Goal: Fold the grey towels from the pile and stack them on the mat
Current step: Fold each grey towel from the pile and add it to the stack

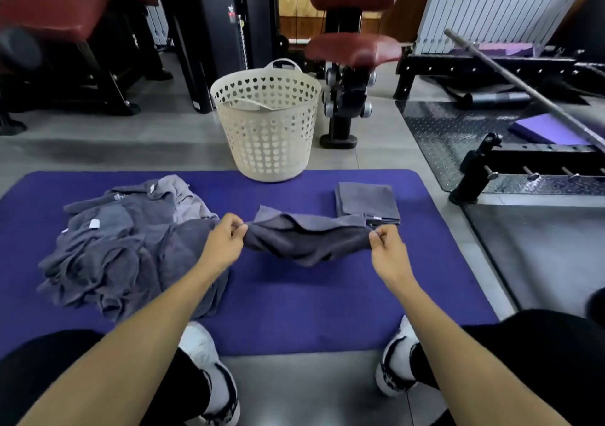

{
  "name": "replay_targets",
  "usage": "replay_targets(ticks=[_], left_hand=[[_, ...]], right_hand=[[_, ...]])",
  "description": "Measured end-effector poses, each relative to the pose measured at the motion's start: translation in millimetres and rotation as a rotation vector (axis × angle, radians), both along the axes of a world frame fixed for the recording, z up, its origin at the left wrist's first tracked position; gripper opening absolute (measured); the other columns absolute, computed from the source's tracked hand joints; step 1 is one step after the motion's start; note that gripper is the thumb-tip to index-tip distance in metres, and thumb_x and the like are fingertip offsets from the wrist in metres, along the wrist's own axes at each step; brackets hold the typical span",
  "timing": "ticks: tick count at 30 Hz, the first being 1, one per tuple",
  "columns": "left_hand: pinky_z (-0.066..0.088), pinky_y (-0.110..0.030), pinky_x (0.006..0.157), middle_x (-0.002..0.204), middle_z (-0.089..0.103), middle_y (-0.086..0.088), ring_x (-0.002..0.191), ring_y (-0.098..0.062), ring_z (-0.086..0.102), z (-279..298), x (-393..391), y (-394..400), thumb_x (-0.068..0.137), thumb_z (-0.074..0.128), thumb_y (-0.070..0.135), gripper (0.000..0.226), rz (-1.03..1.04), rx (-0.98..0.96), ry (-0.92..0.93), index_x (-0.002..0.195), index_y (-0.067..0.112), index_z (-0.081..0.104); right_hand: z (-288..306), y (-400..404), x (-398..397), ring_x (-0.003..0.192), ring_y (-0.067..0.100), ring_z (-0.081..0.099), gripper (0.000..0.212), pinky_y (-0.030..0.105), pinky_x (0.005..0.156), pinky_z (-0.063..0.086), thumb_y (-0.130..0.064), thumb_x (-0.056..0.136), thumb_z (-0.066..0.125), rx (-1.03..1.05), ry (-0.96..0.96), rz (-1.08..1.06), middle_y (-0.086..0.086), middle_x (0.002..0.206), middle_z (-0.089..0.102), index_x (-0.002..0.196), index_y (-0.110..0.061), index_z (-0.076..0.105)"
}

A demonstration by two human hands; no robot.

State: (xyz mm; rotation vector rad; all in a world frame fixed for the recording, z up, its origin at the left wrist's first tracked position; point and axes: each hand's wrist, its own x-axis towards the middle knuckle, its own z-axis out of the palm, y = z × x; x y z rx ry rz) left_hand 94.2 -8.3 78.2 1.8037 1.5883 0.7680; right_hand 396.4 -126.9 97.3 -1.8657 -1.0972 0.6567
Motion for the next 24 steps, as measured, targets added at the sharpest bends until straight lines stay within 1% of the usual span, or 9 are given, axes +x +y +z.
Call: replay_targets(ticks=[3, 8, 12, 15, 17, 19, 21, 22, 24], left_hand=[[0.037, -0.031, 0.069, 0.079, 0.059, -0.005, 0.078, -0.026, 0.055, -33, -12, -36, 0.100, 0.054, 0.018, 0.010, 0.017, -0.078, 0.041, 0.092, 0.011, 0.053], [0.043, -0.033, 0.062, 0.072, 0.059, -0.004, 0.067, -0.024, 0.054, -57, -18, -61, 0.099, 0.054, 0.019, 0.012, -0.034, -0.161, 0.057, 0.088, 0.014, 0.053], [0.043, -0.031, 0.058, 0.065, 0.055, -0.006, 0.058, -0.022, 0.052, -76, -15, -62, 0.100, 0.053, 0.020, 0.019, -0.046, -0.279, 0.095, 0.082, 0.015, 0.049], [0.039, -0.030, 0.058, 0.066, 0.054, -0.003, 0.062, -0.019, 0.050, -96, -11, -60, 0.099, 0.055, 0.020, 0.020, -0.035, -0.339, 0.133, 0.080, 0.015, 0.049], [0.040, -0.029, 0.057, 0.070, 0.055, -0.004, 0.063, -0.018, 0.052, -121, 0, -52, 0.099, 0.056, 0.021, 0.022, -0.066, -0.429, 0.181, 0.078, 0.017, 0.049], [0.040, -0.030, 0.063, 0.075, 0.057, -0.002, 0.073, -0.022, 0.056, -137, 6, -47, 0.097, 0.059, 0.022, 0.022, -0.078, -0.461, 0.216, 0.076, 0.020, 0.050], [0.044, -0.032, 0.075, 0.085, 0.063, -0.002, 0.088, -0.026, 0.059, -136, 9, -46, 0.094, 0.061, 0.024, 0.015, -0.077, -0.440, 0.252, 0.082, 0.022, 0.054], [0.047, -0.036, 0.083, 0.096, 0.066, -0.004, 0.096, -0.028, 0.060, -141, 15, -43, 0.094, 0.061, 0.026, 0.005, -0.113, -0.412, 0.306, 0.092, 0.022, 0.057], [0.046, -0.042, 0.096, 0.115, 0.066, -0.006, 0.110, -0.027, 0.058, -148, 33, -40, 0.094, 0.061, 0.028, 0.025, -0.236, -0.328, 0.383, 0.118, 0.022, 0.059]], right_hand=[[-38, -39, -6, 0.081, 0.024, 0.050, 0.012, 0.033, 0.067, 0.038, -0.017, 0.103, 0.045, -0.108, 0.007, -0.030, 0.002, 0.084, 0.054, 0.095, -0.008, 0.046], [-63, -65, -14, 0.085, 0.022, 0.051, 0.012, 0.030, 0.070, 0.034, -0.021, 0.102, 0.049, -0.202, -0.008, -0.020, 0.003, 0.089, 0.057, 0.098, -0.009, 0.050], [-81, -64, -13, 0.080, 0.019, 0.052, 0.013, 0.030, 0.063, 0.037, -0.023, 0.101, 0.052, -0.259, 0.023, -0.021, 0.001, 0.084, 0.058, 0.096, -0.011, 0.052], [-97, -60, -13, 0.069, 0.012, 0.051, 0.012, 0.016, 0.055, 0.037, -0.022, 0.099, 0.056, -0.277, 0.047, -0.023, -0.002, 0.078, 0.057, 0.092, -0.013, 0.054], [-119, -49, -11, 0.067, 0.006, 0.051, 0.010, 0.015, 0.055, 0.037, -0.020, 0.097, 0.059, -0.329, 0.083, -0.032, -0.004, 0.078, 0.058, 0.091, -0.014, 0.056], [-129, -41, -12, 0.064, 0.002, 0.053, 0.008, 0.015, 0.056, 0.039, -0.017, 0.096, 0.062, -0.337, 0.125, -0.018, -0.004, 0.079, 0.061, 0.089, -0.016, 0.058], [-127, -38, -13, 0.051, -0.002, 0.055, 0.014, 0.014, 0.052, 0.038, -0.012, 0.094, 0.064, -0.313, 0.186, 0.016, -0.003, 0.074, 0.063, 0.083, -0.020, 0.059], [-130, -34, -11, 0.045, -0.003, 0.054, 0.018, 0.013, 0.049, 0.038, -0.009, 0.094, 0.064, -0.311, 0.211, 0.044, -0.003, 0.070, 0.062, 0.082, -0.021, 0.060], [-132, -30, -7, 0.041, -0.005, 0.053, 0.020, 0.007, 0.045, 0.037, -0.002, 0.093, 0.063, -0.339, 0.243, 0.105, -0.002, 0.065, 0.059, 0.082, -0.019, 0.061]])
